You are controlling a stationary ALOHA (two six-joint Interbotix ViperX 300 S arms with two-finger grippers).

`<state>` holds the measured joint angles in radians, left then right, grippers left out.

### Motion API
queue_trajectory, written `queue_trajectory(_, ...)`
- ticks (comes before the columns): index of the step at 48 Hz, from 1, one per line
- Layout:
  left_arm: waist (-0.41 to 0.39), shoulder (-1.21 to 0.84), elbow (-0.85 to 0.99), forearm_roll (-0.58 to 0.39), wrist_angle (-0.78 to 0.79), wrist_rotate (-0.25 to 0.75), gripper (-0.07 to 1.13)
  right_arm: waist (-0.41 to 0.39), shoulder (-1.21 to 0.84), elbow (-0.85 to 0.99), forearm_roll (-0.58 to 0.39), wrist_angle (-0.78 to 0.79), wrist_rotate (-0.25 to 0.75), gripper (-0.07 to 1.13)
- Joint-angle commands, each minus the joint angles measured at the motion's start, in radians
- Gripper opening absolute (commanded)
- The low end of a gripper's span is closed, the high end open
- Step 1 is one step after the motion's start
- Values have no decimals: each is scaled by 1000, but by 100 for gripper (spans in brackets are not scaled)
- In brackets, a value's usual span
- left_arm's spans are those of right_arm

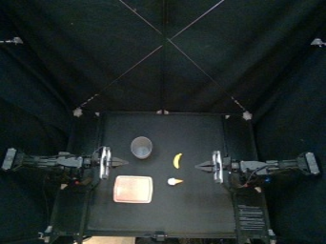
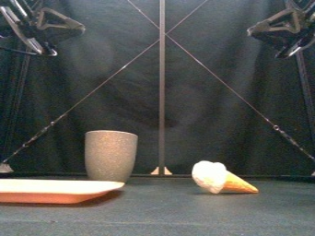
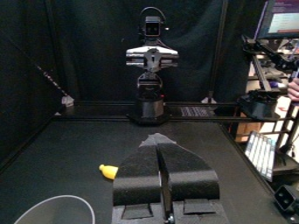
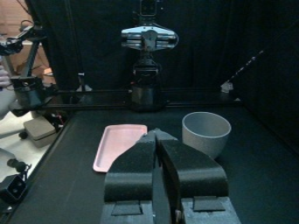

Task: Pick the ice cream then place it in the grey bowl
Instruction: Pick the ice cream

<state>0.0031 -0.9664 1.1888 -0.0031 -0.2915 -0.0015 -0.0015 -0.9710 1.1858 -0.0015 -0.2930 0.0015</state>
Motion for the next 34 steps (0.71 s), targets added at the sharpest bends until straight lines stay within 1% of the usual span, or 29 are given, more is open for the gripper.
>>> queue_trajectory(1,14,-5,-5,0,-11,0,-4,37,66,-12,0,3,6,-2)
queue_trajectory(9,14,-11,0,0,-11,0,-3,97,273,-18,5,17,29,6)
queue_trajectory(13,14,-11,5,0,-11,0,-3,112,391,-43,12,18,40,12)
queue_trajectory(16,14,-11,5,0,-8,0,-3,117,471,-66,21,18,41,19)
queue_trajectory(24,15,-14,5,0,-9,2,-3,140,655,-146,29,18,41,52)
queue_trajectory(28,17,-15,6,0,-9,2,-3,141,729,-181,32,18,41,72)
queue_trajectory(34,17,-17,6,0,-8,2,-3,137,802,-215,43,18,41,92)
